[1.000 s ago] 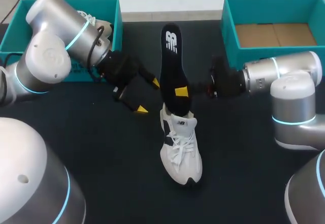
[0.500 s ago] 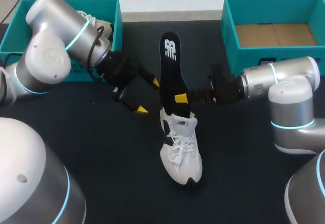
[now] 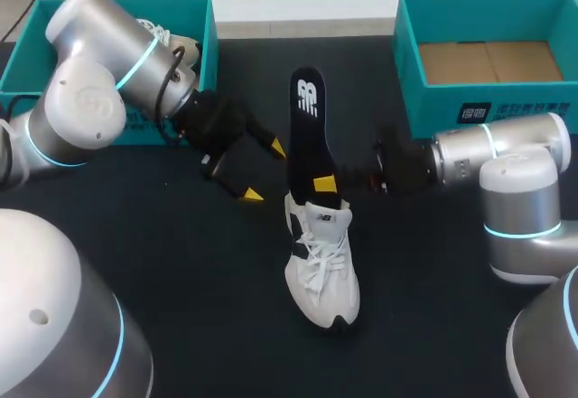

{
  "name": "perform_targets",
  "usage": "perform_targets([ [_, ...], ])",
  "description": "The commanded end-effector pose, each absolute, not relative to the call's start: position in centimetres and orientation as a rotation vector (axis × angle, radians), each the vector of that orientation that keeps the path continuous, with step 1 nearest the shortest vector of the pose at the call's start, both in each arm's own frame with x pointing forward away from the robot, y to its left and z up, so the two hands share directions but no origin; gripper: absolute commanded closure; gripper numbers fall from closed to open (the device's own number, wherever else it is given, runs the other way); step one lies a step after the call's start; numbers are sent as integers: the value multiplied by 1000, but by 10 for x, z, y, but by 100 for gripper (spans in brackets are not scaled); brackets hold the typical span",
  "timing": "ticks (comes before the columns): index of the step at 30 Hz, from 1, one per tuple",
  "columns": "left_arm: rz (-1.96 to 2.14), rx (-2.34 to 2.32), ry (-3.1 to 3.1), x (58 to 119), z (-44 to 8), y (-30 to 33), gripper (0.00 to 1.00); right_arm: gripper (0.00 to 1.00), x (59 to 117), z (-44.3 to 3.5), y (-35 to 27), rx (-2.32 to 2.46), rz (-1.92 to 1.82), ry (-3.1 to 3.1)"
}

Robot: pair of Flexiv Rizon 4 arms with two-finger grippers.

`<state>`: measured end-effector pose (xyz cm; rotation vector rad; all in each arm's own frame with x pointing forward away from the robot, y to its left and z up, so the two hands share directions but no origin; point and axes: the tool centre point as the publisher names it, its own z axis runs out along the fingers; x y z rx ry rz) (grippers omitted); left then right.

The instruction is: Take the shoe out of the shoebox, open the shoe tongue, remove and reinsert the insole, then place the shoe into the shoebox

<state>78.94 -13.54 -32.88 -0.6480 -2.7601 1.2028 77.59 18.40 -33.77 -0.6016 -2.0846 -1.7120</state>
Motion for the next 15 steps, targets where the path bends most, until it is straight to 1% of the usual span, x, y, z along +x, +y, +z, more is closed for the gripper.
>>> perform_targets([
  [1, 1200, -648, -2762, 789, -329, -135, 0, 100, 768, -344, 181, -614, -1720, -2079],
  [11, 1200, -648, -2762, 789, -329, -135, 0, 100, 760, -356, 177, -635, -1675, -2073],
  [15, 1200, -648, -2762, 789, -329, -135, 0, 100, 761, -353, 181, -624, -1684, -2075],
])
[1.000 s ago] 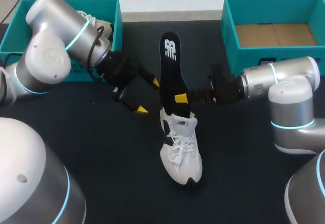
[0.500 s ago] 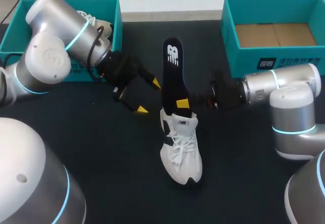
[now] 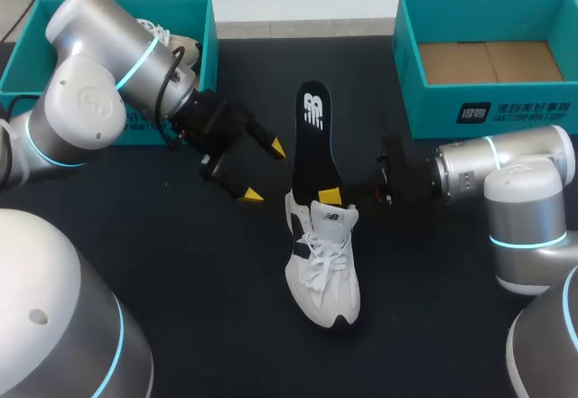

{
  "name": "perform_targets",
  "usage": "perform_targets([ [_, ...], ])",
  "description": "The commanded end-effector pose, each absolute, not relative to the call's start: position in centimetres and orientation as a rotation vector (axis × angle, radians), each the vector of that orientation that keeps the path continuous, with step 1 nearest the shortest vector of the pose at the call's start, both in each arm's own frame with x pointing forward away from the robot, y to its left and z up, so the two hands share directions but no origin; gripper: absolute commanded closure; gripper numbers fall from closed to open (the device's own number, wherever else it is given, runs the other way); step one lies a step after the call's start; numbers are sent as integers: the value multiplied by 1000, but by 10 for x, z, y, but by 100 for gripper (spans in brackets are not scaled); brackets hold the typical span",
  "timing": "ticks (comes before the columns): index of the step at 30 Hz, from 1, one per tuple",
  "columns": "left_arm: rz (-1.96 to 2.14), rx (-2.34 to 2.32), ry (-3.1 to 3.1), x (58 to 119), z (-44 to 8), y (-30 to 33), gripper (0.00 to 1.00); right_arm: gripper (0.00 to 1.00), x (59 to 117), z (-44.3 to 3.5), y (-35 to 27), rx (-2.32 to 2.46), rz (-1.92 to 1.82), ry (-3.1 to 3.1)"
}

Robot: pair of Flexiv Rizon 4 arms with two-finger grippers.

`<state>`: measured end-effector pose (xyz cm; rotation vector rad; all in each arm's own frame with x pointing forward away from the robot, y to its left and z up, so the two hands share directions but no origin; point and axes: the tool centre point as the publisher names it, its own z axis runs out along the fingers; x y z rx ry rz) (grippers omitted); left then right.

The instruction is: Take the shoe out of the shoebox, open the shoe tongue, remove and reinsert the insole, then place the shoe into the shoebox

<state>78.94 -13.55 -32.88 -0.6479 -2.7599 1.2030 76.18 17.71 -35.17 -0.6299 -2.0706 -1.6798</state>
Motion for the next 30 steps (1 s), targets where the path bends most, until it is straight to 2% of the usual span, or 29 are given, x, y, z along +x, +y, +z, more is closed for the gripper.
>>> perform_targets([
  [1, 1200, -648, -2762, 789, -329, -135, 0, 85, 762, -352, 182, -623, -1685, -2074],
  [2, 1200, -648, -2762, 789, -329, -135, 0, 65, 763, -351, 183, -619, -1687, -2073],
  [3, 1200, -648, -2762, 789, -329, -135, 0, 57, 764, -350, 184, -615, -1692, -2077],
  [4, 1200, -648, -2762, 789, -329, -135, 0, 55, 765, -349, 184, -613, -1692, -2077],
  [7, 1200, -648, -2762, 789, -329, -135, 0, 53, 766, -346, 187, -602, -1696, -2080],
  [22, 1200, -648, -2762, 789, -329, -135, 0, 55, 776, -324, 195, -542, -1748, -2085],
  [25, 1200, -648, -2762, 789, -329, -135, 0, 59, 779, -321, 198, -539, -1742, -2084],
  [26, 1200, -648, -2762, 789, -329, -135, 0, 63, 780, -321, 199, -536, -1742, -2079],
  [28, 1200, -648, -2762, 789, -329, -135, 0, 81, 781, -321, 199, -531, -1745, -2072],
  [29, 1200, -648, -2762, 789, -329, -135, 0, 100, 781, -321, 199, -526, -1750, -2052],
  [30, 1200, -648, -2762, 789, -329, -135, 0, 100, 781, -322, 198, -513, -1761, -2043],
])
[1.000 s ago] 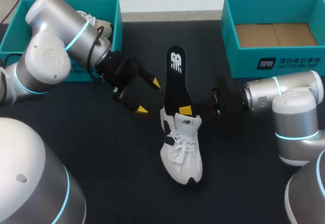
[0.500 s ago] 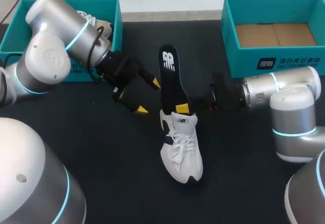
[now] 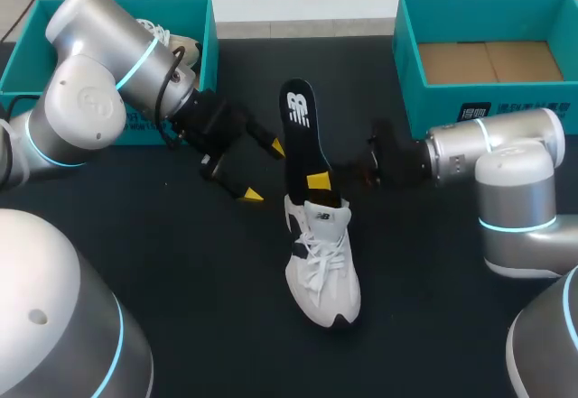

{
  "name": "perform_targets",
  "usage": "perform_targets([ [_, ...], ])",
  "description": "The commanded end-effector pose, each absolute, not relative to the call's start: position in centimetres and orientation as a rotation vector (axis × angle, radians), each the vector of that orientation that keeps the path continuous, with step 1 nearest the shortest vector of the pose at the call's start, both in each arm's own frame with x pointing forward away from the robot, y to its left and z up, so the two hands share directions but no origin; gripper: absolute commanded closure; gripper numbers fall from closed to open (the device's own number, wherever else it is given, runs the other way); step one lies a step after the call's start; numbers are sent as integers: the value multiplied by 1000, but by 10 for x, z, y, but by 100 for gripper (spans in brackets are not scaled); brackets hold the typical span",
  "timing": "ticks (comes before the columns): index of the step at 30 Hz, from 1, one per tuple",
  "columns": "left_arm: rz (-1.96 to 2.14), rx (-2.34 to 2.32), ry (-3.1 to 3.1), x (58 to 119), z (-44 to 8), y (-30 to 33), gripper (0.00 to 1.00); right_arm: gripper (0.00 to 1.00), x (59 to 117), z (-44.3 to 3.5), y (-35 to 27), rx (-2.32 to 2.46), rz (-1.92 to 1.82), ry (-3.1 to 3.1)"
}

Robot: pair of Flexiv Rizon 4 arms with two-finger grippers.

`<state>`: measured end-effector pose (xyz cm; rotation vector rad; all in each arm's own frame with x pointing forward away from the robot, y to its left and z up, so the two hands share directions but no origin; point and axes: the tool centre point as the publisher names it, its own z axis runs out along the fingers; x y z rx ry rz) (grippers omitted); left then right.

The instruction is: Take the shoe out of the shoebox, open the shoe tongue, remove and reinsert the insole, then place the shoe into the shoebox

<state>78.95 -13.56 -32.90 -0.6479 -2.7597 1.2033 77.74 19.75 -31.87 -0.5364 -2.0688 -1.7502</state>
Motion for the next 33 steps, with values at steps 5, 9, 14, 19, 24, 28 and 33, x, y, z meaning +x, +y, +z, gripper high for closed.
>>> perform_targets([
  [5, 1200, -648, -2762, 789, -329, -135, 0, 100, 775, -332, 195, -455, -1771, -1982],
  [9, 1200, -648, -2762, 789, -329, -135, 0, 100, 764, -344, 193, -452, -1729, -1995],
  [14, 1200, -648, -2762, 789, -329, -135, 0, 100, 753, -356, 186, -488, -1682, -2013],
  [19, 1200, -648, -2762, 789, -329, -135, 0, 100, 754, -352, 186, -497, -1685, -2035],
  [24, 1200, -648, -2762, 789, -329, -135, 0, 67, 763, -339, 192, -468, -1708, -2047],
  [28, 1200, -648, -2762, 789, -329, -135, 0, 67, 770, -333, 198, -490, -1681, -2076],
  [33, 1200, -648, -2762, 789, -329, -135, 0, 76, 775, -330, 203, -540, -1630, -2092],
])
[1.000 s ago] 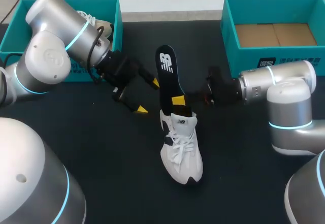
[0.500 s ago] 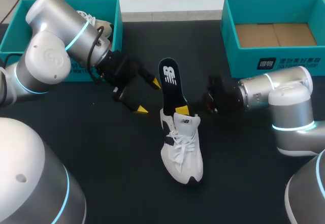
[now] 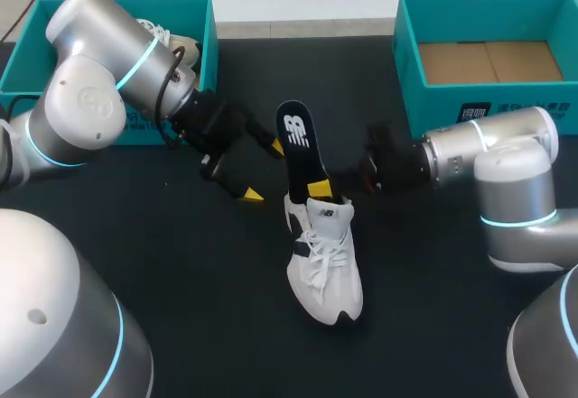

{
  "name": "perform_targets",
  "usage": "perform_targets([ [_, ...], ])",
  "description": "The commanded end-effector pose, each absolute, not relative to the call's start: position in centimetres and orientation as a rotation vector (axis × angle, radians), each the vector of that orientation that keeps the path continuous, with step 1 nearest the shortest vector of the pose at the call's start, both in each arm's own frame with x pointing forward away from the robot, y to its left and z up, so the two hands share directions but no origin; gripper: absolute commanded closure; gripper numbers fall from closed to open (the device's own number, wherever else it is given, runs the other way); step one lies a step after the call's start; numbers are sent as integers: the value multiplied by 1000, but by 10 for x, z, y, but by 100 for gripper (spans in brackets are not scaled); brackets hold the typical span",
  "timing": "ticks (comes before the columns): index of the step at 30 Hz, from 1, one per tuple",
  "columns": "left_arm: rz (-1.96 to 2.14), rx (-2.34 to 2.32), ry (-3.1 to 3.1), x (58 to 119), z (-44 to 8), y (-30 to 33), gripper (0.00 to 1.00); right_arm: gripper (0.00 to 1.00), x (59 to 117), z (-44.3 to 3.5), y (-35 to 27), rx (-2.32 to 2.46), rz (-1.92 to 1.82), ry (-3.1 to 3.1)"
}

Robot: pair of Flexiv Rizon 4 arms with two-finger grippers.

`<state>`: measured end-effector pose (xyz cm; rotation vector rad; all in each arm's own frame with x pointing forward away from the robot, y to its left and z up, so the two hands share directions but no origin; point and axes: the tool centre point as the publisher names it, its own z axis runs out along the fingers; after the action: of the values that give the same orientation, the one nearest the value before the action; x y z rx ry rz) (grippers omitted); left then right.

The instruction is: Take the shoe out of the shoebox, open the shoe tongue, remove and reinsert the insole, then place the shoe into the shoebox

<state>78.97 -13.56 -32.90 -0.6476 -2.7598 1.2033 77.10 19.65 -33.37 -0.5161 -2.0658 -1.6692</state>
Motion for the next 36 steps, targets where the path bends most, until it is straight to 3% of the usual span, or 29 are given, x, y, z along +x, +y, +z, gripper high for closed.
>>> perform_targets([
  [1, 1200, -648, -2762, 789, -329, -135, 0, 87, 776, -330, 203, -536, -1634, -2090],
  [2, 1200, -648, -2762, 789, -329, -135, 0, 100, 777, -330, 203, -556, -1620, -2098],
  [10, 1200, -648, -2762, 789, -329, -135, 0, 100, 772, -334, 195, -662, -1469, -2122],
  [26, 1200, -648, -2762, 789, -329, -135, 0, 100, 744, -359, 182, -723, -1477, -2097],
  [33, 1200, -648, -2762, 789, -329, -135, 0, 100, 750, -349, 190, -696, -1505, -2109],
  [34, 1200, -648, -2762, 789, -329, -135, 0, 95, 752, -348, 190, -696, -1506, -2109],
  [35, 1200, -648, -2762, 789, -329, -135, 0, 80, 755, -347, 192, -687, -1509, -2111],
  [36, 1200, -648, -2762, 789, -329, -135, 0, 74, 756, -346, 193, -683, -1511, -2113],
])
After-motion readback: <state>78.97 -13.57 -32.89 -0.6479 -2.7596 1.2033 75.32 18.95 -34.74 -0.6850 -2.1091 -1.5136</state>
